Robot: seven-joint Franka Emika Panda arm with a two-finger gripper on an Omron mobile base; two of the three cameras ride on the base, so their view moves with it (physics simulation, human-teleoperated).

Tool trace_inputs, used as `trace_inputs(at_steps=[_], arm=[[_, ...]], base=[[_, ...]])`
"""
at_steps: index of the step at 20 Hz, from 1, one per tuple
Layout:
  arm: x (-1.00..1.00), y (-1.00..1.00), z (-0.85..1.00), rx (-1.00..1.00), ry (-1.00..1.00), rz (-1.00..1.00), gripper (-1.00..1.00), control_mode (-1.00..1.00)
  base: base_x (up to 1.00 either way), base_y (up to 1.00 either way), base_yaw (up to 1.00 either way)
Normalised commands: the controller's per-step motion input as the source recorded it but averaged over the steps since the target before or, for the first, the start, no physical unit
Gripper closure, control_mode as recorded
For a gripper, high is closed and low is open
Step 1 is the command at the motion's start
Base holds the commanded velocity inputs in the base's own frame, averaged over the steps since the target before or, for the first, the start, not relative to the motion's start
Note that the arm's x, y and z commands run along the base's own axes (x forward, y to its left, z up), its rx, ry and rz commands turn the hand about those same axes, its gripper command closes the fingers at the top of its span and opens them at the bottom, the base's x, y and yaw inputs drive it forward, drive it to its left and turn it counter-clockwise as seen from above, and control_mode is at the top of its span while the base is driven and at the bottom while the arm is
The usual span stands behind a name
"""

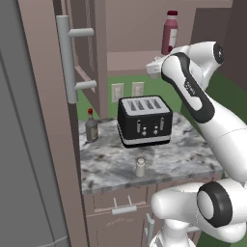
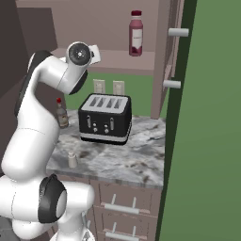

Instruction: Pick the shaker and shaker from the counter and place them in the cabinet.

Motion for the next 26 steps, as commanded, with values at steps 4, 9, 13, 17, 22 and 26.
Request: trace_inputs(at_steps=[4,9,13,17,22,26], arm=[[0.26,-0.02,0.00,0.00,0.00,0.00,1.00,-1.00],[0.20,-0.03,0.01,0.01,0.00,0.00,1.00,-1.00],[0.19,-0.02,0.08,0.04,0.00,0.00,1.00,-1.00],[0.26,-0.06,0.13,0.01,0.00,0.00,1.00,-1.00],[0.31,-0.05,0.07,0.00,0.00,0.00,1.00,-1.00],[0.39,-0.04,0.01,0.01,0.00,0.00,1.00,-1.00]], base=[[0.00,0.00,0.00],[0.00,0.00,0.00],[0.00,0.00,0.00],[0.00,0.00,0.00],[0.00,0.00,0.00],[0.00,0.00,0.00]])
